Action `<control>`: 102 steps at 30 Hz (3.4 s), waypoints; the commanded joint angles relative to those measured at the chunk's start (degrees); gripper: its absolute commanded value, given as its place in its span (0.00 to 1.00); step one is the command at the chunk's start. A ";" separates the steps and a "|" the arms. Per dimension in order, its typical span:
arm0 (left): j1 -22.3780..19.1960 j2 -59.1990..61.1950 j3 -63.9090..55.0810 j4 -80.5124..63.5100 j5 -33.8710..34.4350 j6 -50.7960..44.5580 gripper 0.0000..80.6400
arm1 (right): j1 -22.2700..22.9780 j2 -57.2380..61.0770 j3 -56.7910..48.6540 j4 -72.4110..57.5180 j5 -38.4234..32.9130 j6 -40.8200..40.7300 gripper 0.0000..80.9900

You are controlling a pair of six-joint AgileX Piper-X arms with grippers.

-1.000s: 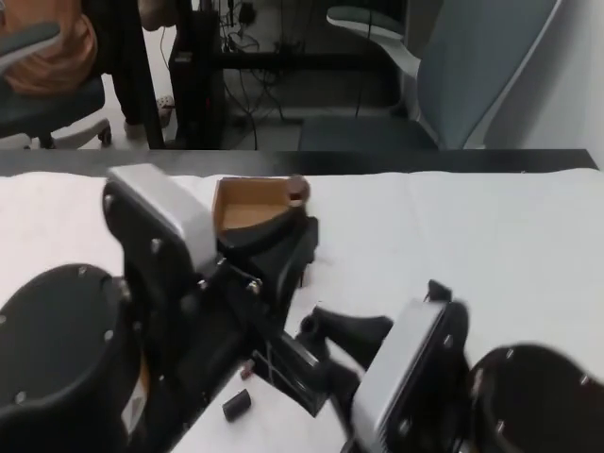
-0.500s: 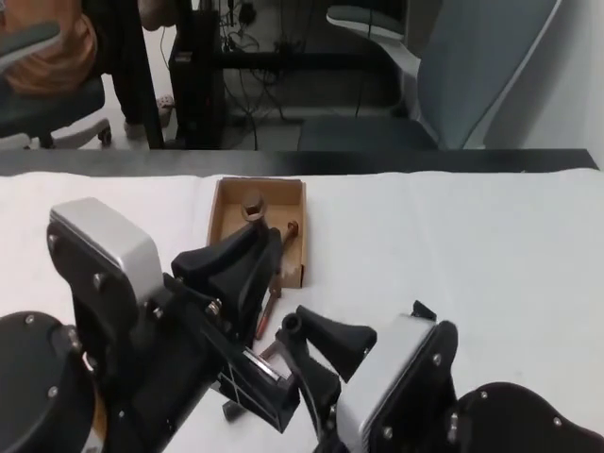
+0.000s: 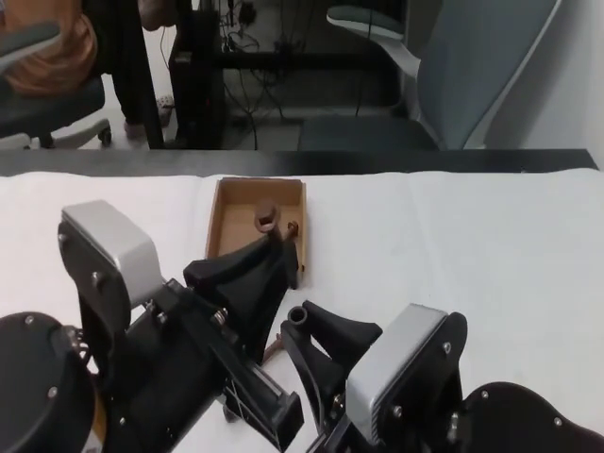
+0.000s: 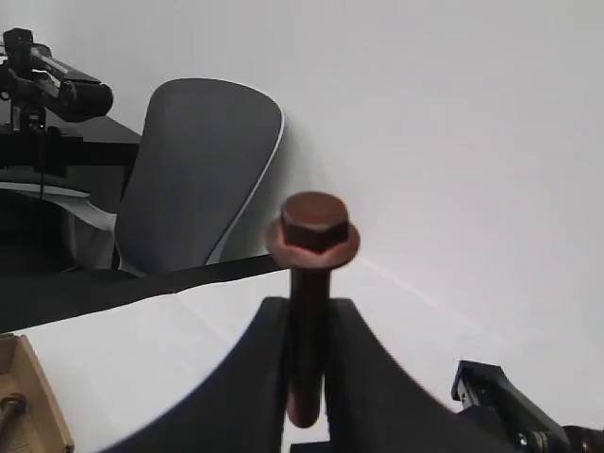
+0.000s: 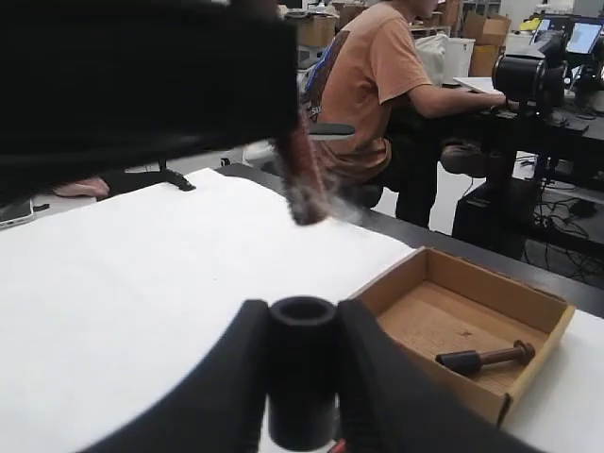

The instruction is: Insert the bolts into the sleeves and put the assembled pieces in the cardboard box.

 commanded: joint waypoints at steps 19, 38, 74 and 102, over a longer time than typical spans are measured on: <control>-0.06 -0.50 2.03 -1.16 0.72 -0.71 0.02 | 0.12 -0.12 -0.62 -1.12 -3.83 0.47 0.01; -0.06 -0.50 2.03 0.61 3.31 1.23 0.02 | 0.12 -0.12 -0.62 0.68 -3.85 -0.40 0.01; 0.06 -0.50 2.03 6.75 1.23 2.98 0.87 | 0.12 -0.12 -0.79 -1.15 -1.19 -2.07 0.01; 2.43 -17.71 2.44 34.00 -12.34 7.87 0.02 | -22.18 11.87 -30.94 40.79 -18.65 0.00 0.01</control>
